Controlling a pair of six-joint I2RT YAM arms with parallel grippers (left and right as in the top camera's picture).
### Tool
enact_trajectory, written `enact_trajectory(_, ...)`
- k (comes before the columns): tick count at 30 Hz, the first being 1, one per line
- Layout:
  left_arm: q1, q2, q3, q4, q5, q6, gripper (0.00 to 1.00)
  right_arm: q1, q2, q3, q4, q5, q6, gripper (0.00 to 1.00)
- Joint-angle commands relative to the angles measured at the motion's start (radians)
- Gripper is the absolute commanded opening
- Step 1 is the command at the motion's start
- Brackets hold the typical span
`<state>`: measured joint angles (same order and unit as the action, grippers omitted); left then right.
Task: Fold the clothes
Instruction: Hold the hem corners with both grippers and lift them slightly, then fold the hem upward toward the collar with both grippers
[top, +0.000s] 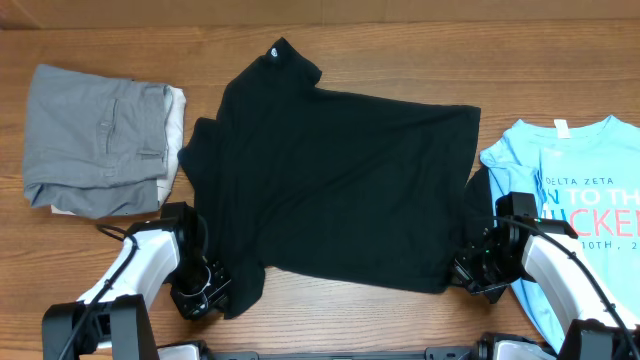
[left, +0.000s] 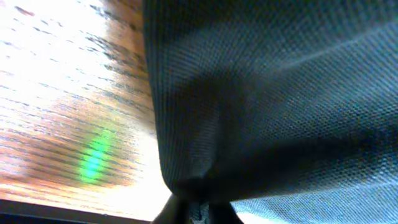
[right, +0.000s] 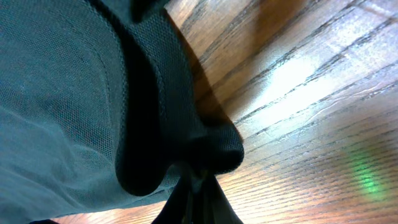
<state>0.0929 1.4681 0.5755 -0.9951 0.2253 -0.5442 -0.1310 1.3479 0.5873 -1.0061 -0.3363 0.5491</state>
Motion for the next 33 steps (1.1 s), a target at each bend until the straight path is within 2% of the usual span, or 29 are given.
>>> enact_trajectory(1, -0.003, -0.009, -0.005, 0.013, -0.015, 0.006, 0.04, -0.004, -0.014, 0.021, 0.006, -0.002, -0.008, 0.04)
enact_trajectory(6, -0.003, -0.016, 0.049, -0.043, 0.036, 0.055, 0.04, -0.004, -0.016, 0.023, 0.002, -0.003, -0.008, 0.04)
enact_trajectory(12, -0.002, -0.089, 0.242, -0.212, 0.024, 0.097, 0.04, -0.004, -0.093, 0.069, -0.072, -0.002, -0.026, 0.04)
enact_trajectory(17, -0.002, -0.179, 0.41, -0.292, -0.029, 0.096, 0.04, -0.004, -0.22, 0.147, -0.156, -0.002, -0.019, 0.04)
enact_trajectory(24, -0.002, -0.248, 0.534, -0.381, -0.138, 0.096, 0.04, -0.004, -0.312, 0.255, -0.311, 0.059, 0.001, 0.04)
enact_trajectory(27, -0.002, -0.261, 0.55, -0.377, -0.179, 0.095, 0.04, -0.004, -0.321, 0.285, -0.318, 0.073, 0.001, 0.04)
enact_trajectory(33, -0.002, -0.262, 0.555, -0.234, -0.168, 0.105, 0.04, -0.004, -0.319, 0.321, -0.258, 0.049, 0.002, 0.04)
